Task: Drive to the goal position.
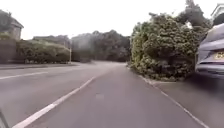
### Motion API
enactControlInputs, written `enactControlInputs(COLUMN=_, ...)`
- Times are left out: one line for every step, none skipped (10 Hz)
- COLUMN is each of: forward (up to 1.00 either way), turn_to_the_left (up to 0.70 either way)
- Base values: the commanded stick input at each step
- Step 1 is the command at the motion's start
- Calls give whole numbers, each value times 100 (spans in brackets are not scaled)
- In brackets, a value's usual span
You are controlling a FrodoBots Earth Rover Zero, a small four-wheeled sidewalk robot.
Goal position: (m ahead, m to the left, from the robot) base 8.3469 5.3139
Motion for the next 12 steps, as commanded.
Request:
enactControlInputs(forward=100, turn_to_the_left=0)
enactControlInputs(forward=100, turn_to_the_left=0)
enactControlInputs(forward=100, turn_to_the_left=0)
enactControlInputs(forward=100, turn_to_the_left=-28)
enactControlInputs(forward=100, turn_to_the_left=-40)
enactControlInputs(forward=100, turn_to_the_left=-1)
enactControlInputs(forward=100, turn_to_the_left=0)
enactControlInputs(forward=100, turn_to_the_left=0)
enactControlInputs(forward=100, turn_to_the_left=0)
enactControlInputs(forward=100, turn_to_the_left=0)
enactControlInputs(forward=100, turn_to_the_left=0)
enactControlInputs(forward=100, turn_to_the_left=0)
